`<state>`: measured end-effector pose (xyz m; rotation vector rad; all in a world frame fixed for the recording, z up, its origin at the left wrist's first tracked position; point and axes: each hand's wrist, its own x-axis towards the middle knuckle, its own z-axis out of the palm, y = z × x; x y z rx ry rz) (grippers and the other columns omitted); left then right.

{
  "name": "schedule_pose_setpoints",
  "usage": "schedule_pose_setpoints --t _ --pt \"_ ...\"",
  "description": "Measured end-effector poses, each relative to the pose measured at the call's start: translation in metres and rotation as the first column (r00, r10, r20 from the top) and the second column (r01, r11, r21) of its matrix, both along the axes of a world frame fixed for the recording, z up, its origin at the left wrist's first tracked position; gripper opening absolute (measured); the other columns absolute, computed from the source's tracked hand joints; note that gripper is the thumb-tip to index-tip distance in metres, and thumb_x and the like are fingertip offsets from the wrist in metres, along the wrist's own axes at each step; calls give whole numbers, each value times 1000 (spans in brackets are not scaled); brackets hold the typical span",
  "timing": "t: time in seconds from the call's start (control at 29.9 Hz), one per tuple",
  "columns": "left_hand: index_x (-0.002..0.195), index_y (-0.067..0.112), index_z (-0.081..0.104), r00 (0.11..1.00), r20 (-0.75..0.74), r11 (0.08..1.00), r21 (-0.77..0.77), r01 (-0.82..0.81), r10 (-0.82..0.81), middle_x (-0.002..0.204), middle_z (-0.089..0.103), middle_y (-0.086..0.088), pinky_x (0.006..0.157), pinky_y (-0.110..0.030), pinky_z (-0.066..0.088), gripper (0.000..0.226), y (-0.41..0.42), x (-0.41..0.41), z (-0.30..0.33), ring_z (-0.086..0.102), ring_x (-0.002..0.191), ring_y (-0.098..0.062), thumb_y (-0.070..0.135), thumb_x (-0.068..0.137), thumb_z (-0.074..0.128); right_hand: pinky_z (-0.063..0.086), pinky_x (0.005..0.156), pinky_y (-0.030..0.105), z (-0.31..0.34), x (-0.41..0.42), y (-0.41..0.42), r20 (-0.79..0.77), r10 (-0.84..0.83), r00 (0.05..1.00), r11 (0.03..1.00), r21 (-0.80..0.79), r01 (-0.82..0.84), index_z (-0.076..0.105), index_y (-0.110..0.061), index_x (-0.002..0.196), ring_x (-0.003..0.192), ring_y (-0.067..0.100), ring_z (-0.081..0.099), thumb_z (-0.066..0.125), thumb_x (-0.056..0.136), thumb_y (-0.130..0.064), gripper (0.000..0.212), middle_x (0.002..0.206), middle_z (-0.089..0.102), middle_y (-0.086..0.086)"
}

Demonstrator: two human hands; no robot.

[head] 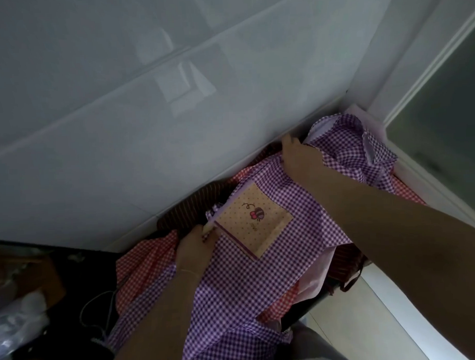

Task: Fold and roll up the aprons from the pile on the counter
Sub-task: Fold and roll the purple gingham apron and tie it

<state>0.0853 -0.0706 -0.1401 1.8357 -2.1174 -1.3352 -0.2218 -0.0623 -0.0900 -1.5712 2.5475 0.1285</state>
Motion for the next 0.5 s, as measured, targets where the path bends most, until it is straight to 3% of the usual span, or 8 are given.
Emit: schedule_pose_setpoints --t 0.07,0.17,0.27,0.37,0.44,0.5 --pt "107 22 66 991 -114 982 166 90 -71 102 68 4 90 -34 50 29 1 2 -1 62 95 -13 43 86 66 48 81 38 -1 -7 5 -11 -9 1000 999 50 10 36 -4 136 104 33 58 46 97 -19 44 128 46 18" --pt "102 27 66 957 -132 914 289 286 -257 108 67 1 99 -33 47 16 1 3 4 61 98 -12 36 89 64 46 78 38 2 -15 18 12 21 1000 999 42 -21 49 -6 126 102 32 56 46 98 -19 31 125 44 15" --pt "112 24 63 933 -165 850 385 359 -320 119 64 -4 100 -30 44 25 1 -1 12 59 107 -17 38 92 58 44 79 36 9 -20 37 108 17 994 999 32 -20 44 -10 129 106 30 56 42 99 -23 33 124 52 13" --pt "129 28 54 895 -181 730 524 439 -409 128 58 5 97 -22 41 42 7 -9 22 55 112 -11 48 92 54 43 94 38 13 -20 66 67 -15 998 996 86 9 43 -11 134 115 30 55 41 99 -29 39 129 55 15" --pt "138 29 45 852 -206 616 612 496 -481 133 53 8 100 -22 38 54 16 -15 28 52 117 -9 51 90 55 44 98 39 14 -25 85 27 -80 996 969 237 71 51 -11 129 113 31 56 44 98 -27 35 126 58 15" --pt "142 28 40 782 -192 504 668 547 -593 136 48 10 105 -24 33 57 22 -15 32 48 119 -9 47 91 56 40 104 40 18 -30 100 51 -175 983 852 509 125 52 -9 131 119 33 51 50 96 -29 41 134 52 17"
